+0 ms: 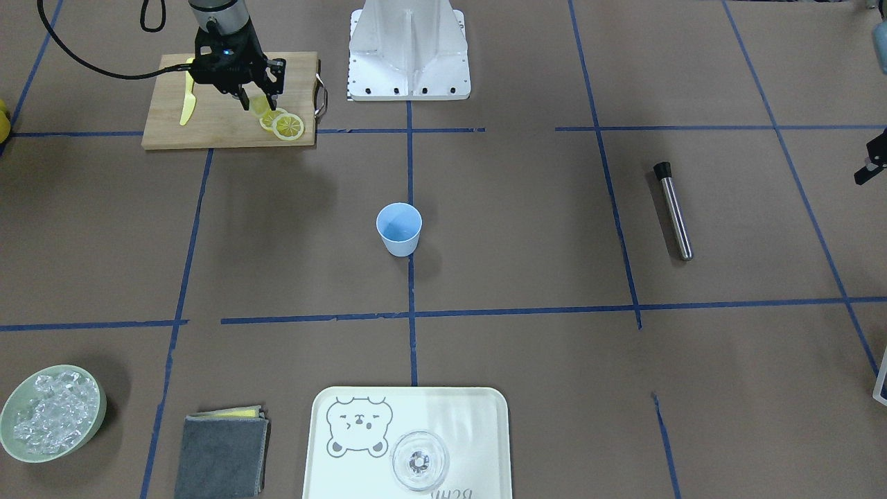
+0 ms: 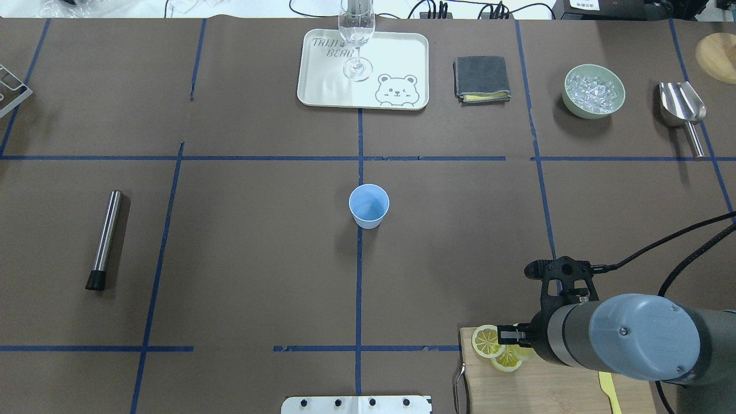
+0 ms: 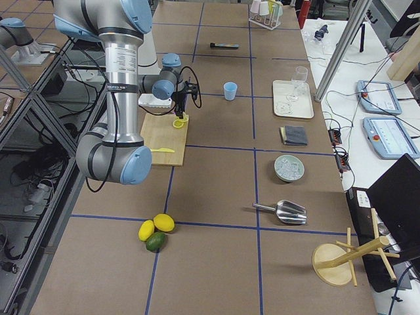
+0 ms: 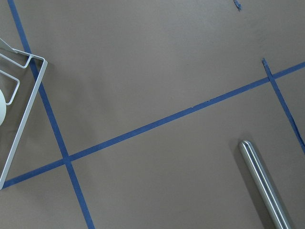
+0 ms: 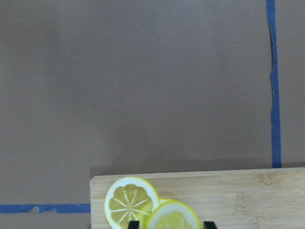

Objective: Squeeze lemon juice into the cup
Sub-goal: 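Lift the lemon slice off the board with the right gripper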

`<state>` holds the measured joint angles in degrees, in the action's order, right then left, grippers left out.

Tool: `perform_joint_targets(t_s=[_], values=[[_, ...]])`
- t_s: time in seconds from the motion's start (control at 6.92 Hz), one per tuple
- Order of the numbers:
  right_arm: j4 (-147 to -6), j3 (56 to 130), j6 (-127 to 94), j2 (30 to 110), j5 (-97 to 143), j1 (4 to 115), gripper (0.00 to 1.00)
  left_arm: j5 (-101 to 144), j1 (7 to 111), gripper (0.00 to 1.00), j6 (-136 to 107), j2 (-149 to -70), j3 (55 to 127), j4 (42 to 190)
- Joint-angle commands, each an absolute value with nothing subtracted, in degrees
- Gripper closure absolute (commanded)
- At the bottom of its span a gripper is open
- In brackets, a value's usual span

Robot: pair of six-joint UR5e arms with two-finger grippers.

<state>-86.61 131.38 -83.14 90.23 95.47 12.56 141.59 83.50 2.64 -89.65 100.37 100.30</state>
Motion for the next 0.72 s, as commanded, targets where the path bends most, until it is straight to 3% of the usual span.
perform_joint_targets(t_s=[0.0, 0.58], values=[[-86.6, 131.4, -83.1, 88.7, 95.4, 12.5, 0.47, 141.6, 83.5, 0.0, 2.6, -89.6, 100.4, 100.3], [-89.6, 126.6, -83.1, 76.0, 95.6, 17.4, 0.44, 141.6, 83.5, 0.0, 2.7, -88.7, 100.5, 100.4]])
